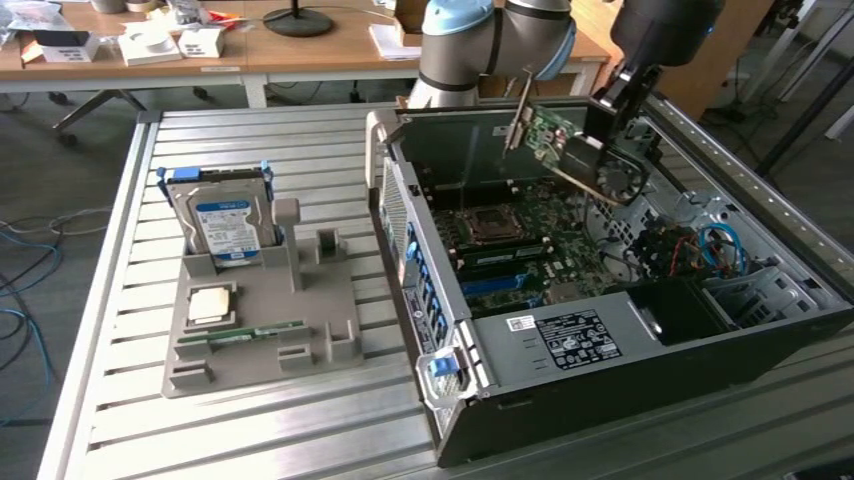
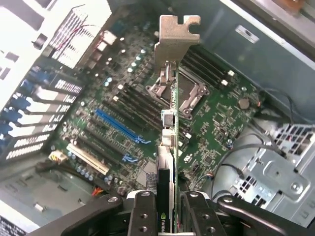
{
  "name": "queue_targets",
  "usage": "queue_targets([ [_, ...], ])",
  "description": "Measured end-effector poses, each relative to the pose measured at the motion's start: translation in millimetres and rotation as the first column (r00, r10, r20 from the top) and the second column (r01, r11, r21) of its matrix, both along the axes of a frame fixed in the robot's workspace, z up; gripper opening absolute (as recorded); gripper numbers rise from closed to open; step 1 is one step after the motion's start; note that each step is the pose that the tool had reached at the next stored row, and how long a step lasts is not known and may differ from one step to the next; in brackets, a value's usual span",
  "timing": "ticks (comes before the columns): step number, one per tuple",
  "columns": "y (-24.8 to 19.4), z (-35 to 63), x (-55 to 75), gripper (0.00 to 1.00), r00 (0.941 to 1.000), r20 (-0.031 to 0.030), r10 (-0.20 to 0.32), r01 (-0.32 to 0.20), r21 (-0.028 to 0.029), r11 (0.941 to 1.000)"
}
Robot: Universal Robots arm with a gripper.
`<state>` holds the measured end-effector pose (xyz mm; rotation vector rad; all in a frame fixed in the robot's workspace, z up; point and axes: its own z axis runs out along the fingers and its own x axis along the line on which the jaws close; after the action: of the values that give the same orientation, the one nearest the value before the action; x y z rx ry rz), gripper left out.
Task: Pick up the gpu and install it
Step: 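Insert the gpu into the slot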
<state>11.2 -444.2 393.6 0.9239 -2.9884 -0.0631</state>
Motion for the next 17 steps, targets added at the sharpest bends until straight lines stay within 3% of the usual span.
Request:
queue_targets([
  [4,0.0,-0.1,0.0,0.26,0.9976,0.0,0.07,-0.07,-0.0019,0.9976],
  [8,0.0,-0.3,0.0,0.26,0.99,-0.0001,0.141,-0.141,-0.0025,0.99],
  [12,0.0,-0.3,0.0,0.26,0.9777,-0.0002,0.21,-0.21,-0.0028,0.9776],
  [17,0.0,-0.3,0.0,0.26,0.957,-0.0005,0.29,-0.29,-0.0042,0.957],
])
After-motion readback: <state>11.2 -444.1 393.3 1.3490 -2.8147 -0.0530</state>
